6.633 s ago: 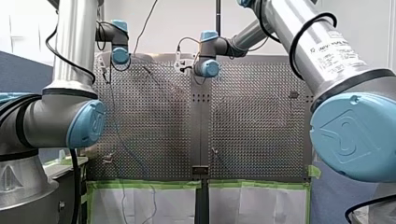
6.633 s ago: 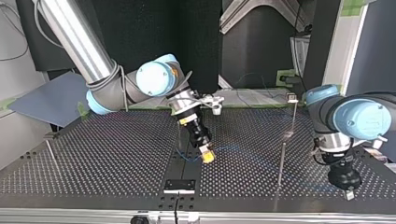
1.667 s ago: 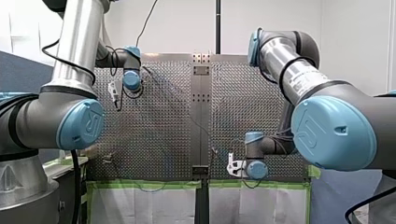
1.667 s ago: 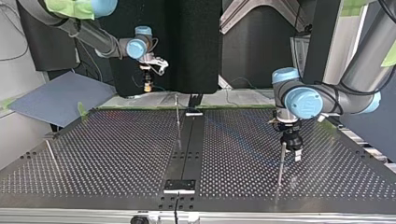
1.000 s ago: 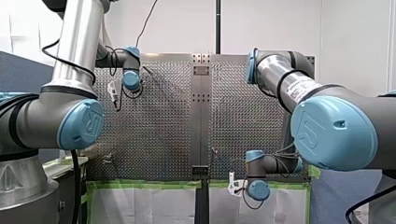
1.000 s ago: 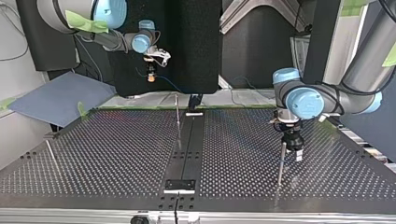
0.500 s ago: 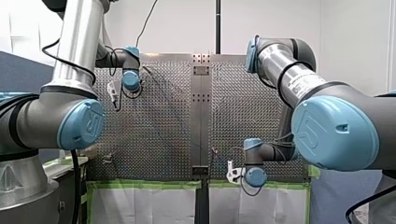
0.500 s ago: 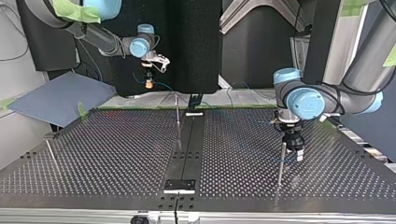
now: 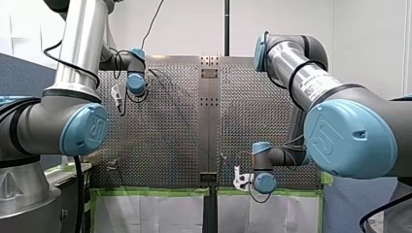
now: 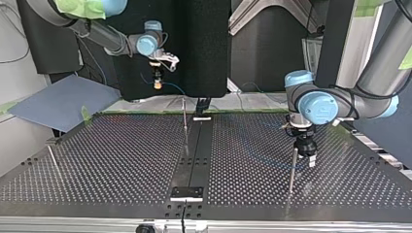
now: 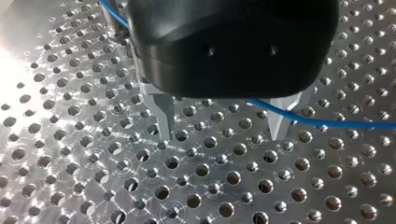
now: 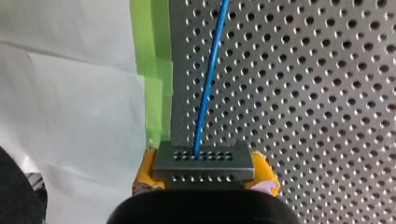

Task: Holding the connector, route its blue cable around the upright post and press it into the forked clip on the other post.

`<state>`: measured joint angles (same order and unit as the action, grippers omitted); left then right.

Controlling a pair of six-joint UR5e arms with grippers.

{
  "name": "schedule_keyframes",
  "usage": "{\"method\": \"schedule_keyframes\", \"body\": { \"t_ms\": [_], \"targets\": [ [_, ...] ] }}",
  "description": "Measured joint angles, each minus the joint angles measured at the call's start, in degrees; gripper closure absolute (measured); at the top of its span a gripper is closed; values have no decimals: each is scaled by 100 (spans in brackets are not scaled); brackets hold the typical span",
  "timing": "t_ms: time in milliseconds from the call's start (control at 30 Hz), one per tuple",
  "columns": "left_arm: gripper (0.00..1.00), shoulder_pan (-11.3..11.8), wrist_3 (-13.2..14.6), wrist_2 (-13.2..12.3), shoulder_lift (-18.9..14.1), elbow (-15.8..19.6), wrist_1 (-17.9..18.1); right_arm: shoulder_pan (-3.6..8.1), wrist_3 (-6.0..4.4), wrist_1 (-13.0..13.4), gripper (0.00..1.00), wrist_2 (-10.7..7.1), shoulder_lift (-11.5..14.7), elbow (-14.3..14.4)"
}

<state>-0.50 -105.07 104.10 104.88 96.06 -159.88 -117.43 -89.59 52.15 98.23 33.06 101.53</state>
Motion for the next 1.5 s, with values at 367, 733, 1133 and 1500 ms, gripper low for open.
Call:
{"method": "schedule_keyframes", "body": {
  "t_ms": [367, 733, 1133, 1500],
  "targets": [
    [0, -20, -3, 30, 0, 1, -68, -223, 306, -154, 100, -215, 23, 18],
    [0, -33, -82, 99, -3, -2, -223, -119, 1, 191, 100, -88, 444, 422],
    [0, -4, -728, -351, -20, 1, -390, -25, -142, 233, 100, 32, 1057, 582],
    [0, 182, -1254, -875, -330, 257, -225, -18, -82, 242, 100, 16, 1093, 584]
  ]
}}
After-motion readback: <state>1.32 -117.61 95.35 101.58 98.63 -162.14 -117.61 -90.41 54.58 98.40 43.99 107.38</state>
